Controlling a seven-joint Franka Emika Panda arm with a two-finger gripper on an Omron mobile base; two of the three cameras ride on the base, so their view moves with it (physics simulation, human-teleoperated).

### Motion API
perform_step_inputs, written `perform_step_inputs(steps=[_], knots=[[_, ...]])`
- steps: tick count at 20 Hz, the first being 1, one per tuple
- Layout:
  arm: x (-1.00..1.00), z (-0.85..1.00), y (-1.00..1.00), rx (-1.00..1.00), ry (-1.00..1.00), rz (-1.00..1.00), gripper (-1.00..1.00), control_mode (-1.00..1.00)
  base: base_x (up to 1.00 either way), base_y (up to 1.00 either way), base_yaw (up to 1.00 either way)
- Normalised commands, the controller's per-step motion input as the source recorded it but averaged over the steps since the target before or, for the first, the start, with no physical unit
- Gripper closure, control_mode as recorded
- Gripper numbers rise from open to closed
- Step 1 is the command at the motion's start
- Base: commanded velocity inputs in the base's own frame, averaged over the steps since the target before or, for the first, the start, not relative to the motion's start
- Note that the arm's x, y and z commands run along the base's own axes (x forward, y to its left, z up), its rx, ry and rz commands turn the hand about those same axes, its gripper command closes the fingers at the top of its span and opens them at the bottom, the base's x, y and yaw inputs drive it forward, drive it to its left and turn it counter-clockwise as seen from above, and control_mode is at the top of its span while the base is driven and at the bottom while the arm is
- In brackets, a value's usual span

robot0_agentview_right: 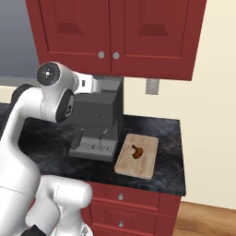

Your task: Open the cabinet, retrieve the rolling pin, and place it next to the meat on the cutting board to prepare for tenderizing.

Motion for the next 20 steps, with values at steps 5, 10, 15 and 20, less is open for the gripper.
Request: perform_step_inputs(steps=[5,10,15,20], knots=[[0.0,0.46,-0.04,0.02,-0.23,-0.07,-1.0,-1.0,0.0,0.0,0.0],[-0.01,0.56,-0.17,0.05,-0.17,-0.09,-1.0,-1.0,0.0,0.0,0.0],[0.0,0.52,-0.18,0.06,-0.14,-0.08,-1.0,-1.0,0.0,0.0,0.0],[-0.02,0.18,-0.09,0.03,-0.09,-0.06,-1.0,-1.0,0.0,0.0,0.0]])
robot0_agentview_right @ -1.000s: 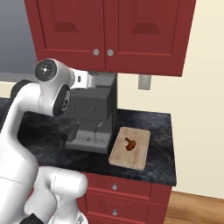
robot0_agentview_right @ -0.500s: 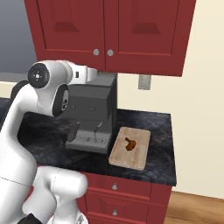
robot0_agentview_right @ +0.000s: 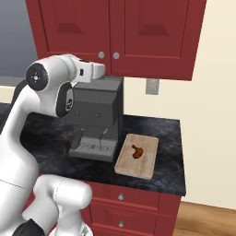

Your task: Open the cabinet, retrieve the rolling pin, and place it next to the meat on the cutting board to prepare for tenderizing.

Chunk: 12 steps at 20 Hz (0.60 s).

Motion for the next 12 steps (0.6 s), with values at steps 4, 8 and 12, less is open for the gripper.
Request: perform_step_inputs(steps=[4,8,12], knots=[[0.05,0.0,0.0,0.0,0.0,0.0,-1.0,-1.0,0.0,0.0,0.0],[0.18,0.0,0.0,0.0,0.0,0.01,-1.0,-1.0,0.0,0.0,0.0],[0.16,-0.04,0.0,0.0,0.0,0.03,-1.0,-1.0,0.0,0.0,0.0]])
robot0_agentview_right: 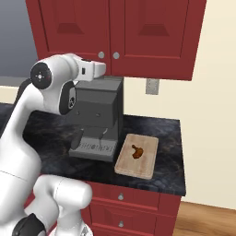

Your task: Open the cabinet, retrieve the rolling pin, and place it next to the meat on the cutting board to prepare for tenderizing.

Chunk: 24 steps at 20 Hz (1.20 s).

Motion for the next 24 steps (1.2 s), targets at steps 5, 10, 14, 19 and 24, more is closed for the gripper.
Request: perform_step_inputs(steps=[5,10,14,19,24], knots=[[0.27,-0.05,0.0,0.0,0.0,0.08,-1.0,-1.0,0.0,0.0,0.0],[0.4,0.0,-0.01,0.0,0.0,0.08,-1.0,-1.0,0.0,0.0,0.0],[0.37,0.0,-0.21,0.0,0.0,0.04,-1.0,-1.0,0.0,0.0,0.0],[0.4,0.0,-0.15,0.0,0.0,0.0,-1.0,-1.0,0.0,0.0,0.0],[0.19,-0.02,-0.01,0.0,0.0,0.03,-1.0,-1.0,0.0,0.0,0.0]])
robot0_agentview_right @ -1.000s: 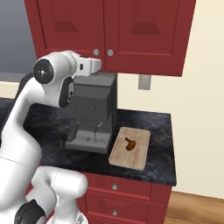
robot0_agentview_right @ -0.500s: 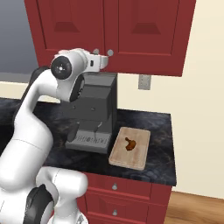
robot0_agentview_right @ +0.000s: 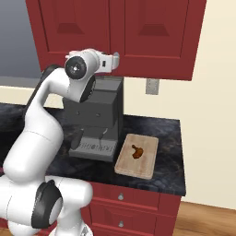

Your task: Open the cabinet, retrieve the rolling pin, and place it next to the meat on the cutting board to prepare for tenderizing.

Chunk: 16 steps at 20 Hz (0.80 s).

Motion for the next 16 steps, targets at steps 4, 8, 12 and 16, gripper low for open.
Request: perform_step_inputs(steps=[4,8,12,16], knots=[[0.11,-0.03,0.0,0.0,0.0,0.03,-1.0,-1.0,0.0,0.0,0.0],[0.17,-0.03,-0.11,0.0,0.0,0.02,-1.0,-1.0,0.0,0.0,0.0],[0.29,-0.02,-0.02,0.0,0.0,0.01,-1.0,-1.0,0.0,0.0,0.0],[0.3,-0.03,0.0,0.0,0.0,0.0,-1.0,-1.0,0.0,0.0,0.0]])
